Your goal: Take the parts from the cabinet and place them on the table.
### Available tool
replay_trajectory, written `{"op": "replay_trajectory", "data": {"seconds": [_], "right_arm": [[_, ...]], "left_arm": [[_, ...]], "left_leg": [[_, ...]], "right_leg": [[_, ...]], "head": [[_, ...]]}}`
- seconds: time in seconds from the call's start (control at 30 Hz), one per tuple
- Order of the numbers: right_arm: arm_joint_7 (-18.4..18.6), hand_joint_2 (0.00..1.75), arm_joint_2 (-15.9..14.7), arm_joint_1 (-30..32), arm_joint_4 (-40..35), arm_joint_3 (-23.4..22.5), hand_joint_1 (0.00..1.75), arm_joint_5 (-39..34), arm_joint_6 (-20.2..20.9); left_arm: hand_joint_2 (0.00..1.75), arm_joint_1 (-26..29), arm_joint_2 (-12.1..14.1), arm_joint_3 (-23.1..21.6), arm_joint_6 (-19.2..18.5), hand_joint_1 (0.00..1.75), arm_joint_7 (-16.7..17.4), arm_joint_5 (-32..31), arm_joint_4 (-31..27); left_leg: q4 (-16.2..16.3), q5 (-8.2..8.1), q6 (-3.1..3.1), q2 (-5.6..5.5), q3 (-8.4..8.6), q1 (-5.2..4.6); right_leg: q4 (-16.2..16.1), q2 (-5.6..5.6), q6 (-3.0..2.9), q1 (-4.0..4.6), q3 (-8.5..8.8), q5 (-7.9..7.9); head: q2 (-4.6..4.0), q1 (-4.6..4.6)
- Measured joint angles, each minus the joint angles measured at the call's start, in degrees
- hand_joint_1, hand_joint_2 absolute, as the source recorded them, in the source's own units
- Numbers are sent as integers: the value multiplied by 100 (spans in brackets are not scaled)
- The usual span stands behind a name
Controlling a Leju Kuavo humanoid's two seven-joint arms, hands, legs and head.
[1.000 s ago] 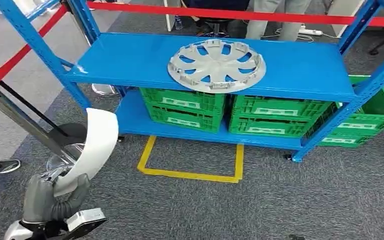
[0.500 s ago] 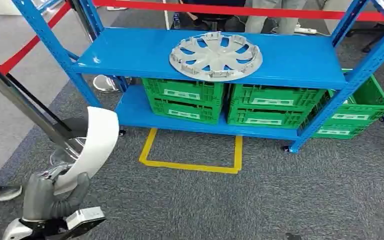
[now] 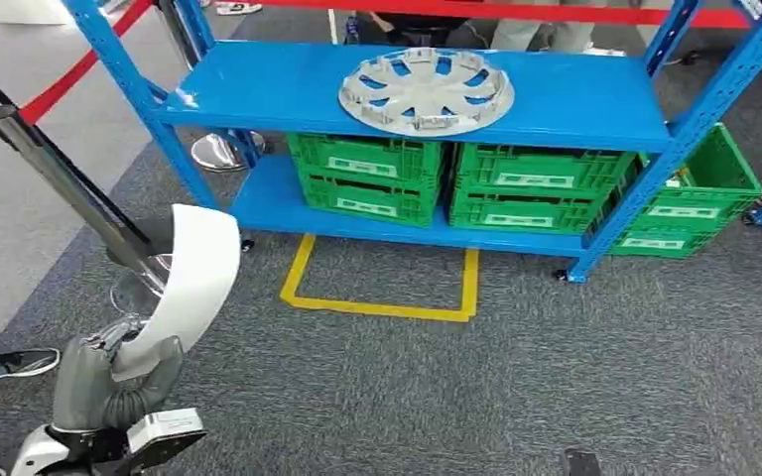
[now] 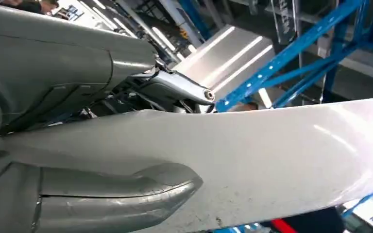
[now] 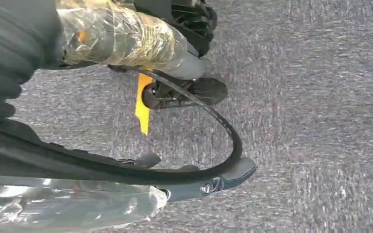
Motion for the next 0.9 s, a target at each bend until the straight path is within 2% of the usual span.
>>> {"op": "replay_trajectory", "data": {"seconds": [0.03, 0.07, 0.1, 0.13, 0.17, 0.2, 0.23, 0.27, 0.3, 0.33, 0.37, 0.4, 0.43, 0.47, 0.5, 0.53, 0.57, 0.6, 0.63, 0.67, 0.7, 0.73, 0.77, 0.8, 0.83, 0.87, 0.9], "right_arm": [[19, 175, 0, 13, -2, -4, 0, 2, -4], [24, 175, 0, 55, 0, -7, 0, 4, -9], [26, 175, -2, 74, -2, -20, 0, 7, -11], [50, 175, -2, 89, -4, -39, 0, 7, -15], [59, 175, -2, 97, -4, -52, 0, 7, -17], [68, 175, -2, 98, -4, -66, 0, 9, -31], [107, 175, -2, 96, -7, -83, 0, 22, -59], [142, 175, -2, 87, -7, -87, 0, 42, -88], [175, 175, -2, 79, -7, -92, 0, 48, -127], [192, 175, -2, 81, -7, -94, 0, 50, -149], [218, 175, -2, 83, -7, -96, 0, 50, -177], [227, 175, -4, 78, -11, -103, 0, 52, -203], [229, 175, -2, 62, -39, -118, 0, 57, -221], [229, 175, -2, 44, -63, -138, 0, 63, -232], [232, 175, -2, 18, -66, -142, 0, 70, -236], [232, 175, -4, 16, -72, -144, 0, 72, -240], [232, 175, -2, 26, -79, -144, 0, 72, -243], [238, 175, 4, 40, -81, -144, 0, 70, -243], [245, 175, 2, 53, -81, -149, 0, 68, -245], [247, 175, 2, 58, -83, -151, 0, 68, -254], [247, 175, 2, 57, -94, -157, 0, 70, -254], [247, 175, 2, 55, -96, -170, 0, 72, -260], [247, 175, 2, 57, -96, -175, 0, 74, -264], [247, 175, 2, 61, -96, -177, 0, 74, -269], [247, 175, 2, 64, -96, -181, 0, 76, -269], [245, 175, 2, 68, -98, -186, 0, 83, -269], [243, 175, 2, 69, -109, -188, 0, 90, -269]], "left_arm": [[175, -1, 2, -15, -41, 175, 0, 37, 2], [175, -5, 0, -28, -68, 175, 2, 70, 11], [175, -21, 0, -55, -79, 175, 0, 103, 24], [175, -21, 9, -77, -76, 175, -13, 178, 37], [175, -21, 9, -87, -76, 175, -20, 221, 59], [175, -32, 7, -114, -74, 175, -33, 249, 81], [175, -46, 9, -135, -74, 175, -59, 292, 103], [175, -58, 11, -151, -74, 175, -74, 310, 122], [175, -71, 11, -164, -72, 175, -81, 337, 153], [175, -79, 11, -173, -72, 175, -90, 365, 179], [175, -81, 13, -186, -68, 175, -113, 391, 207], [175, -87, 15, -203, -61, 175, -135, 430, 227], [175, -93, 15, -218, -61, 175, -159, 450, 241], [175, -116, 17, -238, -57, 175, -177, 481, 245], [175, -145, 17, -256, -52, 175, -181, 483, 251], [175, -168, 17, -269, -52, 175, -181, 485, 262], [175, -171, 17, -280, -55, 175, -181, 485, 271], [175, -162, 20, -284, -55, 175, -181, 487, 288], [175, -157, 20, -284, -55, 175, -181, 489, 299], [175, -162, 20, -286, -55, 175, -181, 494, 306], [175, -164, 20, -291, -59, 175, -181, 496, 315], [175, -164, 22, -293, -68, 175, -181, 496, 326], [175, -163, 28, -293, -79, 175, -181, 496, 339], [175, -163, 33, -297, -79, 175, -181, 496, 348], [175, -163, 42, -299, -85, 175, -184, 496, 361], [175, -165, 48, -304, -98, 175, -195, 505, 369], [175, -168, 50, -313, -114, 175, -216, 522, 372]], "left_leg": [[10, 71, 35, 1, -64, -24], [-77, 201, 90, 18, -128, 10], [-80, 292, 124, 52, -194, 16], [-76, 361, 179, 46, -302, 16], [-68, 433, 189, 57, -397, 7], [-59, 515, 196, 65, -481, -7], [-49, 596, 200, 71, -595, -20], [-25, 672, 196, 79, -709, -27], [12, 741, 186, 82, -856, -29], [65, 807, 172, 84, -999, -28], [126, 863, 152, 83, -1139, -23], [192, 914, 125, 76, -1242, -22], [260, 937, 97, 70, -1308, -50], [321, 966, 74, 79, -1346, -52], [331, 1043, 47, 83, -1381, -46], [315, 1118, 25, 83, -1396, -28], [321, 1164, -4, 78, -1409, -27], [321, 1079, -49, 36, -1433, 1], [459, 773, -99, 35, -1504, 6], [773, 406, -135, 36, -1595, 29], [1242, 70, -166, 37, -1695, 49], [1682, -103, -181, 37, -1769, 56], [1977, -89, -182, 37, -1785, 59], [2023, 60, -173, 36, -1720, 59], [1866, 277, -150, 37, -1569, 58], [1483, 493, -104, 33, -1282, 50], [956, 601, -36, 14, -935, 34]], "right_leg": [[-53, -2, 32, -16, -22, 93], [-81, 1, 73, -5, -54, 133], [-22, 30, 84, -23, -108, -96], [184, 41, 90, -18, -158, -491], [544, 43, 98, -22, -256, -904], [974, 45, 114, -21, -285, -1223], [1374, 46, 125, -20, -304, -1342], [1618, 47, 127, -20, -286, -1237], [1714, 46, 132, -20, -196, -929], [1617, 46, 129, -20, -25, -610], [1344, 46, 129, -23, 250, -418], [890, 47, 120, -23, 625, -499], [241, 46, 116, -11, 1165, -800], [-298, 60, 85, -10, 1436, -1060], [-306, 73, 33, 3, 1331, -1103], [-272, 70, 1, 27, 1291, -1061], [-270, 55, -57, 20, 1251, -1010], [-270, 21, -114, -9, 1205, -946], [-269, 23, -136, -7, 1137, -887], [-268, 9, -170, -6, 1069, -836], [-262, 6, -176, -1, 996, -775], [-256, 3, -183, 6, 930, -721], [-241, 2, -180, 12, 876, -676], [-218, -4, -177, 20, 840, -638], [-180, -5, -173, 31, 767, -601], [-155, 4, -172, 46, 714, -578], [-145, 23, -162, 63, 689, -563]], "head": [[0, 0], [0, 0], [0, 18], [0, 28], [0, 37], [0, 33], [0, 33], [0, 33], [0, 31], [0, 33], [0, 33], [0, 31], [2, 39], [0, 22], [0, 15], [0, 22], [0, 24], [0, 44], [0, 18], [0, 7], [0, 2], [0, 4], [0, 0], [0, 2], [0, -4], [0, -7], [0, -4]]}}
